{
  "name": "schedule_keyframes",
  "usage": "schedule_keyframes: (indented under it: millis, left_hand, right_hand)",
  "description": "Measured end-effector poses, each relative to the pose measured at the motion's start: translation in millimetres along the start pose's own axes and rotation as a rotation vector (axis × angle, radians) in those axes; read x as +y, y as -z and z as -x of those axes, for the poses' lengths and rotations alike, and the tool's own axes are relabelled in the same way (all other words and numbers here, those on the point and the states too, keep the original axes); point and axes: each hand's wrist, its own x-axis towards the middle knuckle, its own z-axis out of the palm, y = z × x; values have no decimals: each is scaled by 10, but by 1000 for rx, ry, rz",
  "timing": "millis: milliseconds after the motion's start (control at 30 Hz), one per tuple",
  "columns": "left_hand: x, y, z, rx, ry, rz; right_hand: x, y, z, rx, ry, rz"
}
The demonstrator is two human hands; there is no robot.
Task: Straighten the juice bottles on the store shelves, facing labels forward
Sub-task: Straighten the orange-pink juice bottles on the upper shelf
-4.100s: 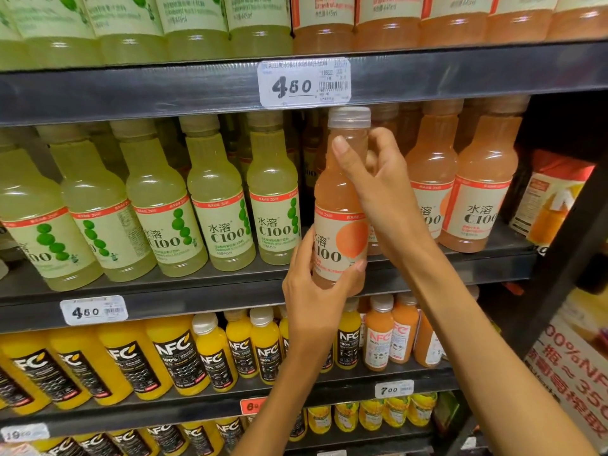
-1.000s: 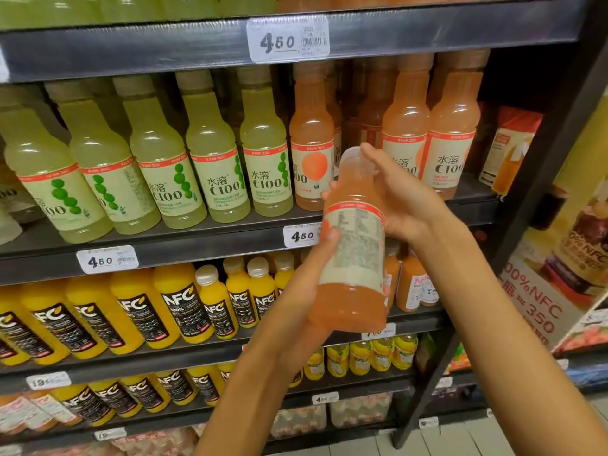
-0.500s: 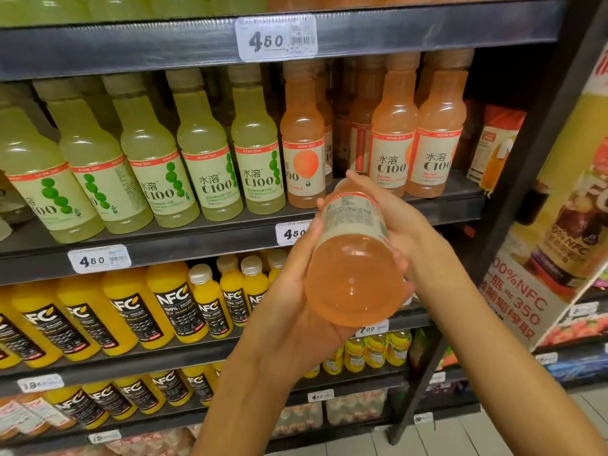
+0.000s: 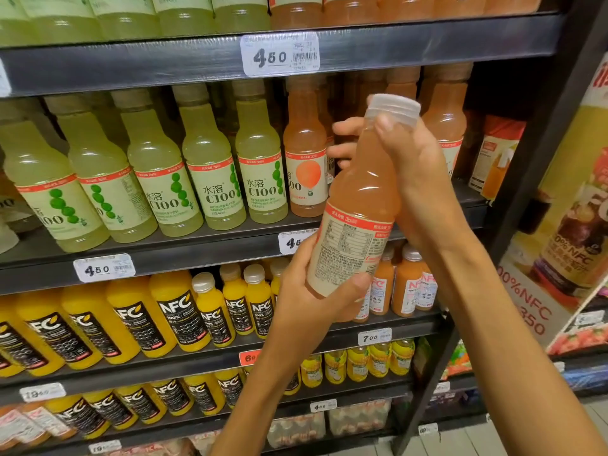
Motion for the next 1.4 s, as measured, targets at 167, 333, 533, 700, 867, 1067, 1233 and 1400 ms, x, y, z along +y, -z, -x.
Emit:
schedule_keyframes:
  millis: [167, 333, 533, 700, 867, 1067, 1233, 1400]
  left_hand:
    - [-144, 50, -72, 149, -105, -145]
    - [-167, 70, -134, 219, -136, -217]
    - [-226, 204, -101, 113, -104, -134]
    - [-196, 254, -21, -143, 69, 106]
    - [-196, 77, 60, -26, 97, 169]
    - [-89, -78, -85, 115, -25, -36]
    - [-54, -57, 20, -42, 167, 293]
    - [-122, -3, 47, -236, 336, 429]
  right_hand:
    - [28, -35, 240, -66, 32, 86]
    - [-45, -41, 331, -230, 100, 186]
    - [-77, 21, 304, -329, 167, 218]
    - [-67, 63, 177, -449, -5, 72]
    - [29, -15, 121, -187, -65, -72]
    - [-6, -98, 111, 14, -59, 67]
    - [-104, 27, -30, -205, -127, 86]
    - [77, -3, 61, -292, -282, -206]
